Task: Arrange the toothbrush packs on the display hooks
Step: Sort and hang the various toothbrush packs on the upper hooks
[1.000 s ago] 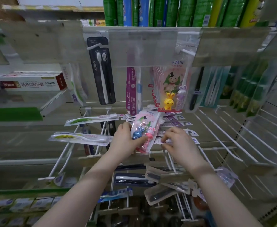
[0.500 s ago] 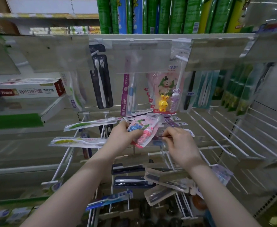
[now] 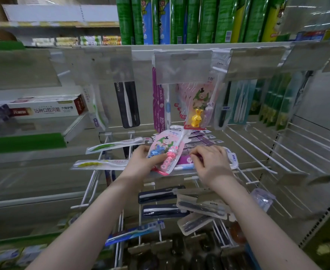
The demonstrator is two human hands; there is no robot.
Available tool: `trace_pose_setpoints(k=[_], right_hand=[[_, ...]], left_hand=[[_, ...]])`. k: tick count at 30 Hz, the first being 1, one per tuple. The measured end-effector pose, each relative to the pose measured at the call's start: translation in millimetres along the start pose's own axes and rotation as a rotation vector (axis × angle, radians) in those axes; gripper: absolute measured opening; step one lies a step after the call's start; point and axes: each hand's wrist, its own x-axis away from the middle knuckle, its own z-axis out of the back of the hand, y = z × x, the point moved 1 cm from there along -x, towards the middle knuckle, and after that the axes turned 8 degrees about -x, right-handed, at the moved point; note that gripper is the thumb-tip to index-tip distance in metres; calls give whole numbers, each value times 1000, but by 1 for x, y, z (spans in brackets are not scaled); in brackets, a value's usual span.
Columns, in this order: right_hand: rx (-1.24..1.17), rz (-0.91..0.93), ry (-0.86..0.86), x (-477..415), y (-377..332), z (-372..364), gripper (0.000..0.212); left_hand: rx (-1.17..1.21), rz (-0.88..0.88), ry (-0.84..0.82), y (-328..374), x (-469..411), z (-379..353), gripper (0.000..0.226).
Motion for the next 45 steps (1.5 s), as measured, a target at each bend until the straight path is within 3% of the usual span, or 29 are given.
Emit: trace_pose_setpoints(k=[2,6,7,11,13,16,20,27,35,41,45], right_hand=[[43,-43,57,6,-3,-3,18],[-96,-129,370,33,-9,-3,14],[-176,-167,356,40,-11,-2,22],[-491,-378,18,53,-23,-4,43],[-788,-441,1,53,-28,-8,38],[-1196,-431,11,55,-34,-11,14],[-1400,-441,35,64,-29,-6,17],[-1295,-342,-39,76,-4,34,13],[-1222,-230,-184,83,2,55,19],[-1203,-211,-189,74,-2,57,23],[-1190,-179,-129,58,-7,55,23]], left_hand=[[24,-9,21,-5,5,2,42],[83,-31,99,-13,15,8,49],[104,-28,123,-13,17,9,49],[146,16,202,-9,28,5,44],[160,51,221,-6,36,-1,40],[256,48,222,-4,53,-13,38],[243,15,232,-1,72,-28,38],[246,-1,339,17,98,-47,31],[358,26,408,24,120,-57,48],[360,40,511,32,117,-44,62],[455,42,530,37,106,-35,45]])
